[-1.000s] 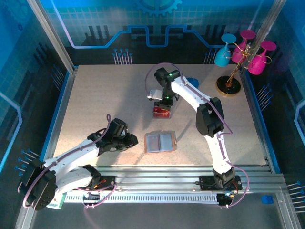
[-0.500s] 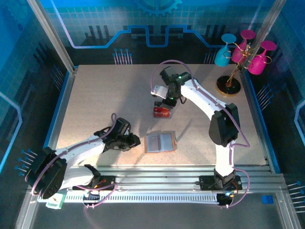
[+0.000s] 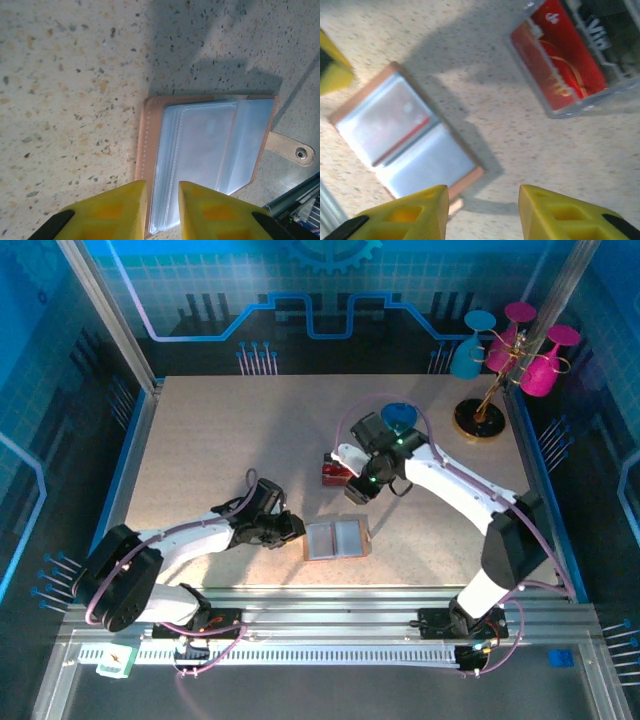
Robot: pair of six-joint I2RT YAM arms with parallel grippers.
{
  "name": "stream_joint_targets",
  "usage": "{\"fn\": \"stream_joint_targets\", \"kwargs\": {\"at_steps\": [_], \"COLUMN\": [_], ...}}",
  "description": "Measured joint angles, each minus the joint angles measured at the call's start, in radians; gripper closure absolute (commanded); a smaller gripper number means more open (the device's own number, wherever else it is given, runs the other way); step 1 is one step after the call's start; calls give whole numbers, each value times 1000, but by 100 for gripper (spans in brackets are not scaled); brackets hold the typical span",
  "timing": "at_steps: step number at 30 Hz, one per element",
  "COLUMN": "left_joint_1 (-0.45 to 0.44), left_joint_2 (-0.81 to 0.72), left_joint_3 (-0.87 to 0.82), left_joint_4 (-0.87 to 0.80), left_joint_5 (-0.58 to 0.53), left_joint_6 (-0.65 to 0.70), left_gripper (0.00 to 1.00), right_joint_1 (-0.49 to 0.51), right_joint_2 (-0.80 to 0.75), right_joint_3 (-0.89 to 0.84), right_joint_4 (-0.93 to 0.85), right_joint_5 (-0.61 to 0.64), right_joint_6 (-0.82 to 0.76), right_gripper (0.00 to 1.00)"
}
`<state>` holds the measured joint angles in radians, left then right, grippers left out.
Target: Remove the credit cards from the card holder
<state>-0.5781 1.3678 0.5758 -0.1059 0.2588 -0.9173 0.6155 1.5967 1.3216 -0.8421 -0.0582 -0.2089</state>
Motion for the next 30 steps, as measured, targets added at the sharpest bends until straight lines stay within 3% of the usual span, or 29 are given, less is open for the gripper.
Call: {"fn": "stream_joint_targets", "kwargs": {"at_steps": [13,22,30], "left_joint_1": [-29,-48,-54], "left_joint_2": [38,50,68], "left_joint_3": [5,5,4], "left_joint_4": [34,37,53], "left_joint_5": [0,0,0], "left_joint_6": [0,-1,-10], "left_gripper": [83,90,97], "right_joint_1": [44,80,93], "right_joint_2": [-203,-190,-54], "right_joint_3": [-421,-531,-531], "right_joint_4": [397,571,656], "right_joint_5": [-224,-330,-406], "right_joint_6": [449,719,893], "right_gripper": [62,72,74]}}
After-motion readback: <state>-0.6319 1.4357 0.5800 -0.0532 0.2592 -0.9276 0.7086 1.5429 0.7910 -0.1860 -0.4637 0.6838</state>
